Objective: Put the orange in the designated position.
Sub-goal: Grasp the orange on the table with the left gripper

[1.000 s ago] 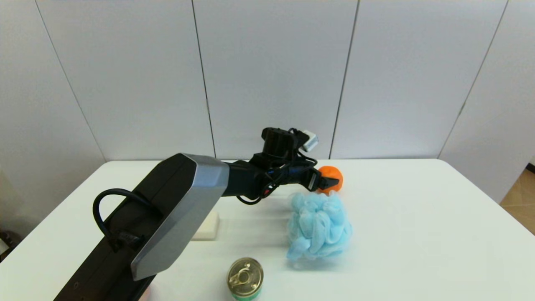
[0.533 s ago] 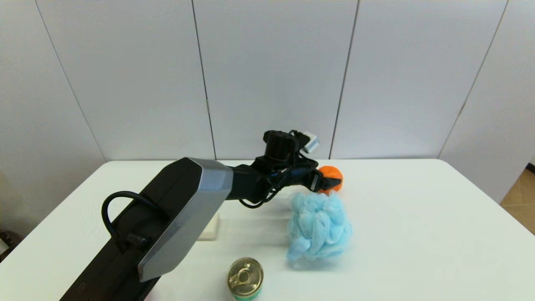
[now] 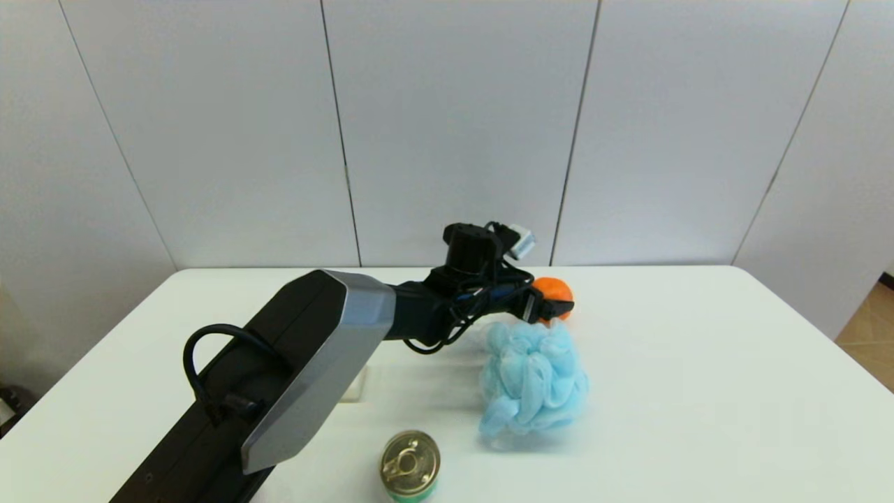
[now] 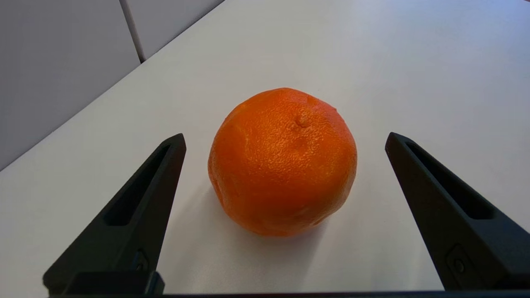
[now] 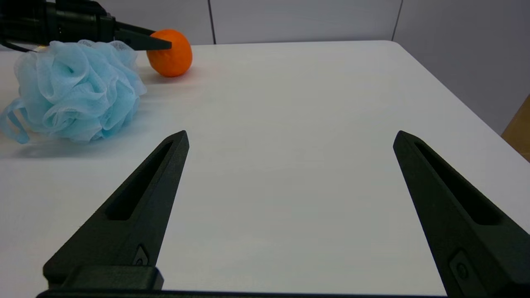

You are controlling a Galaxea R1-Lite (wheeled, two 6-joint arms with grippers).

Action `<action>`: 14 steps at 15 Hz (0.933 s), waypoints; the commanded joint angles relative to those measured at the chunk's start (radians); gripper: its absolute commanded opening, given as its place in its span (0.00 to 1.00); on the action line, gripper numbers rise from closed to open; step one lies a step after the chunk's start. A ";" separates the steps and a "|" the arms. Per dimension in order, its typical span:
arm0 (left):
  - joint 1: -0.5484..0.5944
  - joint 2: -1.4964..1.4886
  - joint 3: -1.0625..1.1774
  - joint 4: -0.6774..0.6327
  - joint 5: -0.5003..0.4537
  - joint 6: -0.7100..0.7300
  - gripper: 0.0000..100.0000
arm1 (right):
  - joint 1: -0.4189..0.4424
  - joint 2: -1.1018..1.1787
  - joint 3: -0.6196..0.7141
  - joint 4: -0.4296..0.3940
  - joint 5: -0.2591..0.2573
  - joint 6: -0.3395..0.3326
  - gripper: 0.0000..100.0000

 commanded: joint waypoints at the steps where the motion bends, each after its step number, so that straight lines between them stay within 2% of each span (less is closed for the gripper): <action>1: 0.000 0.010 -0.001 -0.005 -0.003 0.000 1.00 | 0.000 0.000 0.001 0.000 0.000 0.000 1.00; 14: -0.010 0.036 -0.001 -0.034 -0.003 -0.013 1.00 | 0.000 0.000 0.000 0.000 0.000 0.000 1.00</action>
